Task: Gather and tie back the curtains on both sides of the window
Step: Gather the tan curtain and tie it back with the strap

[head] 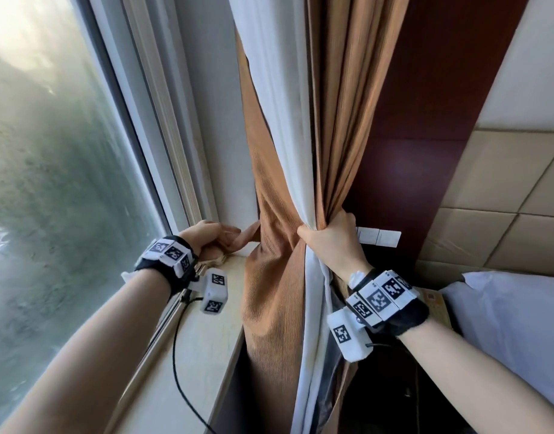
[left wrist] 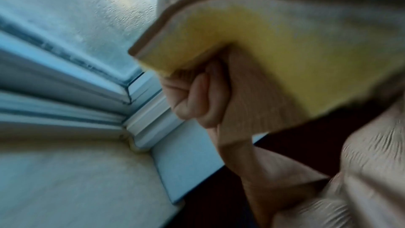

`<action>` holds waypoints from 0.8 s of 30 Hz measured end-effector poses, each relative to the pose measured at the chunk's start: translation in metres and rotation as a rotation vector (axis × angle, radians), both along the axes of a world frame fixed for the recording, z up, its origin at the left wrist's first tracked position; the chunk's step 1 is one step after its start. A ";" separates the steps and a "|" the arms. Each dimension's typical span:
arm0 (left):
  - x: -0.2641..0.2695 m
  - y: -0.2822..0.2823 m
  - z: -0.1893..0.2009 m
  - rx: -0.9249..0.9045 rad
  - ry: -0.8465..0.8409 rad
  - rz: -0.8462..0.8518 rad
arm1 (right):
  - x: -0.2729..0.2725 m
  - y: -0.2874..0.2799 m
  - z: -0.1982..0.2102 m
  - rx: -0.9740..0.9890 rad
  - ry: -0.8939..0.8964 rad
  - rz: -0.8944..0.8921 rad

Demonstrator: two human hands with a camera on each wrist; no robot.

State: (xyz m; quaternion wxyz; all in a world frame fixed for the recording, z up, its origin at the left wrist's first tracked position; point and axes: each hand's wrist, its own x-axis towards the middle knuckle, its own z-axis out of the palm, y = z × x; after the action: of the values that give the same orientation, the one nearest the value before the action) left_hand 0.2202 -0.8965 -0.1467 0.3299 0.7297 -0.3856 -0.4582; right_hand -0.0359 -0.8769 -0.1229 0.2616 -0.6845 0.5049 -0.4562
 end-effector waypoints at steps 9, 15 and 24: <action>-0.023 -0.011 -0.010 0.170 -0.188 -0.333 | -0.010 0.003 0.001 0.013 0.001 0.024; -0.046 -0.013 -0.004 0.190 0.204 -0.316 | -0.010 0.002 0.005 0.032 0.025 -0.002; -0.013 -0.004 -0.002 0.013 -0.354 -0.317 | -0.005 -0.001 0.001 -0.018 0.040 -0.051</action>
State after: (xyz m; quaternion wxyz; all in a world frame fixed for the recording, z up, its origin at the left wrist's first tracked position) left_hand 0.2074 -0.9004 -0.1484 0.1765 0.7312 -0.5442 -0.3714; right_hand -0.0406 -0.8782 -0.1218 0.2336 -0.6829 0.5232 -0.4532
